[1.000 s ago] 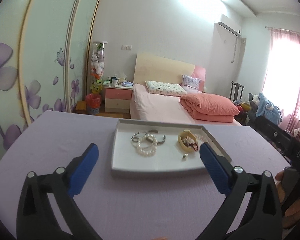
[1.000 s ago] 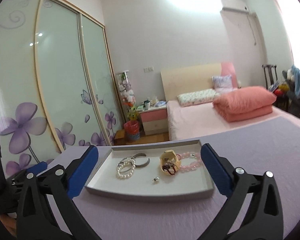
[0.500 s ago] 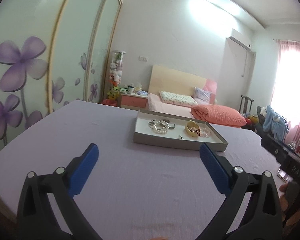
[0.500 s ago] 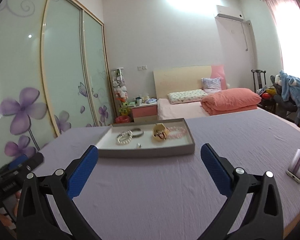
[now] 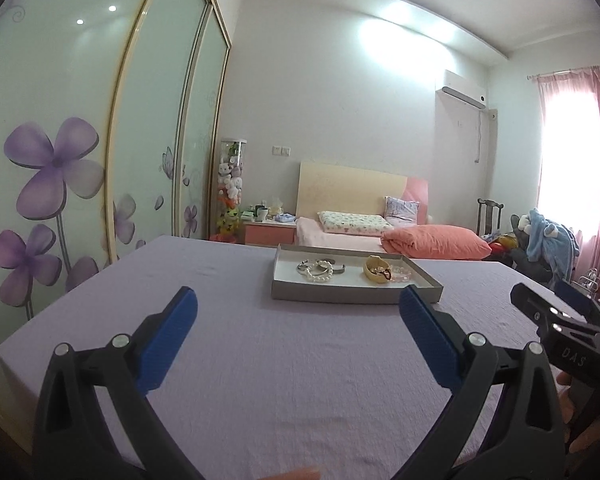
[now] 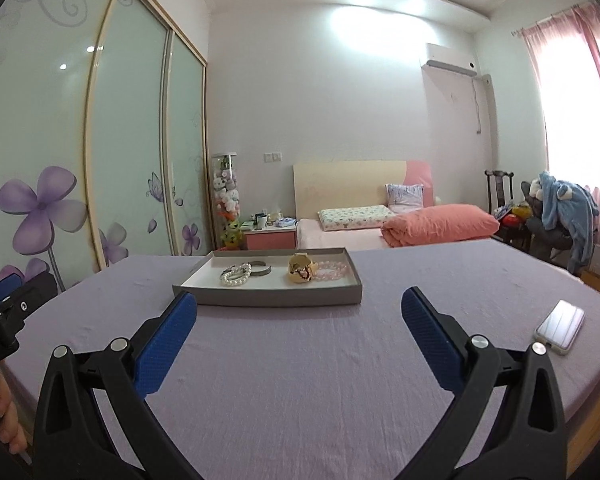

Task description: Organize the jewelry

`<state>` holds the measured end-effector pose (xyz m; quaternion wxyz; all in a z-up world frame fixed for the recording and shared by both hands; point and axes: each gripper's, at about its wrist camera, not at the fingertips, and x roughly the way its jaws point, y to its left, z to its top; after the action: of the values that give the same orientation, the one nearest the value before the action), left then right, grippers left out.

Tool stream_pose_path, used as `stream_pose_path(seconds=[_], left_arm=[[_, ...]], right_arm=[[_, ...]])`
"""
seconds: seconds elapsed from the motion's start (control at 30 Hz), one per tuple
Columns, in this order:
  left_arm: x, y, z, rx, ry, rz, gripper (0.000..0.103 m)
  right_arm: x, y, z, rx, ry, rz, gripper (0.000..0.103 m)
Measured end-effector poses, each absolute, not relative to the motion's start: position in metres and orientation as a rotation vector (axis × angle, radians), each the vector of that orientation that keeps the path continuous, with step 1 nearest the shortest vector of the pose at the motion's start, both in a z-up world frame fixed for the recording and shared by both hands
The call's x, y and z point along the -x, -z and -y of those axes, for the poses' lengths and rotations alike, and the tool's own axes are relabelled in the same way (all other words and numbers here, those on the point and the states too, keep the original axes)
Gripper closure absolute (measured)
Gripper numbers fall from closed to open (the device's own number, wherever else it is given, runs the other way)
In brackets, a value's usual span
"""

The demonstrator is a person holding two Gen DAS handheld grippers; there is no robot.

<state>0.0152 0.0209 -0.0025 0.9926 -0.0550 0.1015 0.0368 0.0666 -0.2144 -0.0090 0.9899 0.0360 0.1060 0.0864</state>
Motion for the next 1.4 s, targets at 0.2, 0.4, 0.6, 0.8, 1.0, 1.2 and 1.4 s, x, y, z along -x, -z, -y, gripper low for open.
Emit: stream_pose_path(seconds=[0.2,0.4,0.6,0.8,1.0,1.2,1.4], left_arm=[[-0.0197,0.0068,-0.0217,0.129,-0.06,-0.242,0.004],[-0.0244,0.0037,-0.0258,0.15,-0.044,-0.256,0.004],[-0.0223,0.0024,-0.0256,0.15,-0.055,-0.245,0.004],[-0.0217,0.0028,-0.0216,0.146,-0.057,-0.245,0.004],[-0.0236,0.0022,-0.0218,0.146,-0.051,-0.25,0.004],[-0.0234,0.0024,-0.0203,0.142,-0.054,-0.251,0.004],[-0.0235,0.0025,-0.0205,0.142,-0.054,-0.251,0.004]], right_arm=[[-0.0636,0.0097,0.2131,-0.073,-0.173,-0.213,0.002],[-0.0586,0.0063,0.2158,-0.085,-0.174,-0.199,0.002],[-0.0579,0.0053,0.2128,-0.078,-0.179,-0.198,0.002],[-0.058,0.0044,0.2125,-0.078,-0.181,-0.2,0.002],[-0.058,0.0038,0.2122,-0.078,-0.181,-0.199,0.002],[-0.0586,0.0042,0.2115,-0.078,-0.181,-0.2,0.002],[-0.0588,0.0039,0.2114,-0.077,-0.181,-0.2,0.002]])
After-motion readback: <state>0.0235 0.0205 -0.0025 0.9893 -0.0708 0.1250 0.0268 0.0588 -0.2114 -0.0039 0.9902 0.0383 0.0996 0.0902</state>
